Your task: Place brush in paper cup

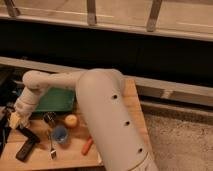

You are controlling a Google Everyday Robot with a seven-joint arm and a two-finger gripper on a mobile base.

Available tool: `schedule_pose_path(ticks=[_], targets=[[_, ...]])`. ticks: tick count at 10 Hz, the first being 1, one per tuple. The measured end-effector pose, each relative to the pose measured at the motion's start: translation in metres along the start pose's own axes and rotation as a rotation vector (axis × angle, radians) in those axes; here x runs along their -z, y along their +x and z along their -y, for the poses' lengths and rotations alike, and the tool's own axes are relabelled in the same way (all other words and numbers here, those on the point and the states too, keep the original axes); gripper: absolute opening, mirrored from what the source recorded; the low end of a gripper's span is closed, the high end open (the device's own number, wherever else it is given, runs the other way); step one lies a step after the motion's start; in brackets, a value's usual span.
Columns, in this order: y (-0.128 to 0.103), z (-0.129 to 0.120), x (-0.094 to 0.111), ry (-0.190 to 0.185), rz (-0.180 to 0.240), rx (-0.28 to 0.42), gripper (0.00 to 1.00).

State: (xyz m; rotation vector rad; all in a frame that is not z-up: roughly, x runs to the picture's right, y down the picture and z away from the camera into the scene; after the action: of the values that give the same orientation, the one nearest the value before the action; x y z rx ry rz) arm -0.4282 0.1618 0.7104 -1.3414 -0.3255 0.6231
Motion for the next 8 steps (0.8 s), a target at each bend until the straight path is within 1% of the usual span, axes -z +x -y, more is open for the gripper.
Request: schedule_pose_path(ticks=[2, 7, 8], targets=[[0.003, 0.001, -0.007, -0.018, -0.002, -0.011, 0.00], [0.006, 0.011, -0.011, -0.042, 0.002, -0.041, 0.00], [0.007, 0.013, -0.012, -0.048, 0.001, -0.045, 0.04]])
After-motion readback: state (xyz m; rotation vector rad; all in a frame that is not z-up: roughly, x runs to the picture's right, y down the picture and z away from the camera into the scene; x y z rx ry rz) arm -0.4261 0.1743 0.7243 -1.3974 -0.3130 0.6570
